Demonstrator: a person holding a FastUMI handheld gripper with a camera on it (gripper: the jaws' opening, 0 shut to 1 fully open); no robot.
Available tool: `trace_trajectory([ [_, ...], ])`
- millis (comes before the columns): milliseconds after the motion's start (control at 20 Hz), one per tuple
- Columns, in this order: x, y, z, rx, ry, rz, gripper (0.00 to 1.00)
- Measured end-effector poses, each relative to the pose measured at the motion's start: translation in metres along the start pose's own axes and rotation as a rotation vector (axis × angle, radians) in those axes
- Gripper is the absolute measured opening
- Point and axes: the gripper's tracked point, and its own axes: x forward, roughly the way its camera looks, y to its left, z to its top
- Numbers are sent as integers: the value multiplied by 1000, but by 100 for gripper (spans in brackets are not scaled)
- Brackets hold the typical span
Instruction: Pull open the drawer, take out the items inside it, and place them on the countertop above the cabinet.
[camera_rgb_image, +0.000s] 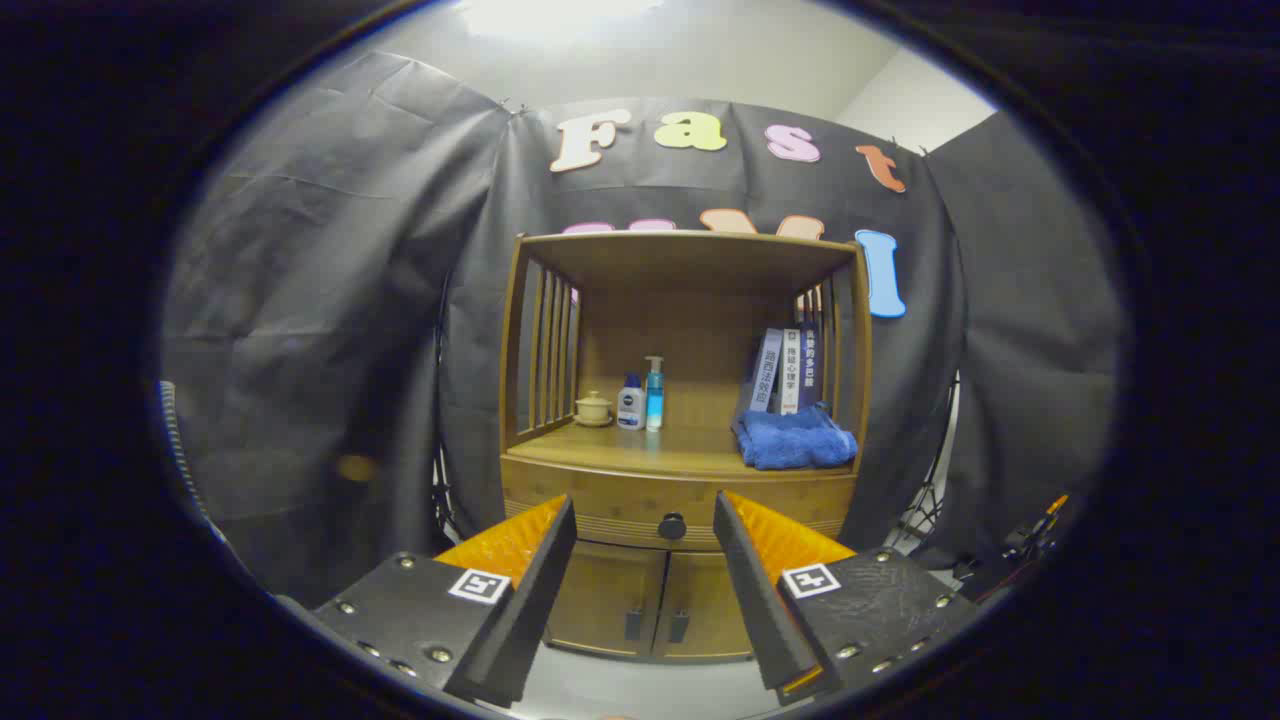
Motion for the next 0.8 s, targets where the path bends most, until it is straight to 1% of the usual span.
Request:
trace_trajectory([
  [200,8,-4,2,-7,3,-15,84],
  [450,27,-12,3,8,-16,-69,84],
  [500,31,-18,-1,1,-4,-92,78],
  [550,39,-16,-7,-11,15,-93,75],
  [600,51,-10,-11,-19,37,-63,73],
  [650,63,-2,-18,-22,54,-34,73],
  [700,77,1,-26,-22,77,-23,73],
  [800,106,0,-41,-7,103,-33,72],
])
